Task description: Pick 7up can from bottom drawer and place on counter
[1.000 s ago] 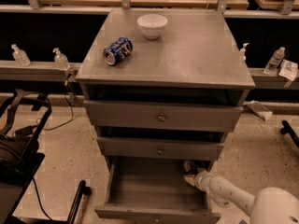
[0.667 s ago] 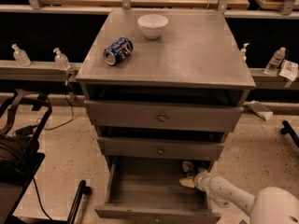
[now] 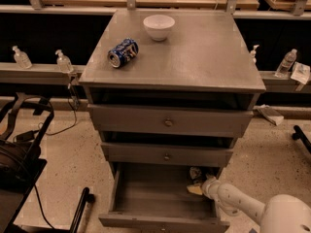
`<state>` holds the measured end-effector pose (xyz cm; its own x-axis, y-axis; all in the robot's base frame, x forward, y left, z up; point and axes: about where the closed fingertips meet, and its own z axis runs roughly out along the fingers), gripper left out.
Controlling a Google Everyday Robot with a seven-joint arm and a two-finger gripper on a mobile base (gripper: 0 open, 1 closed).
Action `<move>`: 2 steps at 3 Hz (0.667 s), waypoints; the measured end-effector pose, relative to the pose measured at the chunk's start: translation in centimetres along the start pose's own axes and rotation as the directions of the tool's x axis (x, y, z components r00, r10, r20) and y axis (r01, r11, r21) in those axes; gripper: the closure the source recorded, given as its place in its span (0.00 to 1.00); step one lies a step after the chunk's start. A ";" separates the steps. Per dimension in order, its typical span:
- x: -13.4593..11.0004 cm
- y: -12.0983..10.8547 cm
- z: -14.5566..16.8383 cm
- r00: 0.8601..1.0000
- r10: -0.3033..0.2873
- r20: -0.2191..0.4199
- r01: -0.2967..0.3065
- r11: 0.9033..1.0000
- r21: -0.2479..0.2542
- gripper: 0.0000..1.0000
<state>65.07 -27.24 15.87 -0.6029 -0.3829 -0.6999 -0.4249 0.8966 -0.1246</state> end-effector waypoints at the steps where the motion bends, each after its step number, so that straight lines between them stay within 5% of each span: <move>1: 0.0 0.0 0.0 1.000 0.000 0.000 0.000 1.000 0.000 0.15; 2: 0.0 0.1 0.0 1.000 0.000 0.000 0.000 1.000 0.000 0.25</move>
Offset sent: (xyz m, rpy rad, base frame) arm -0.0240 0.0740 -0.0943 0.0765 0.3603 0.3504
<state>65.05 -27.18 15.86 -0.6030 -0.3830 -0.6998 -0.4251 0.8966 -0.1245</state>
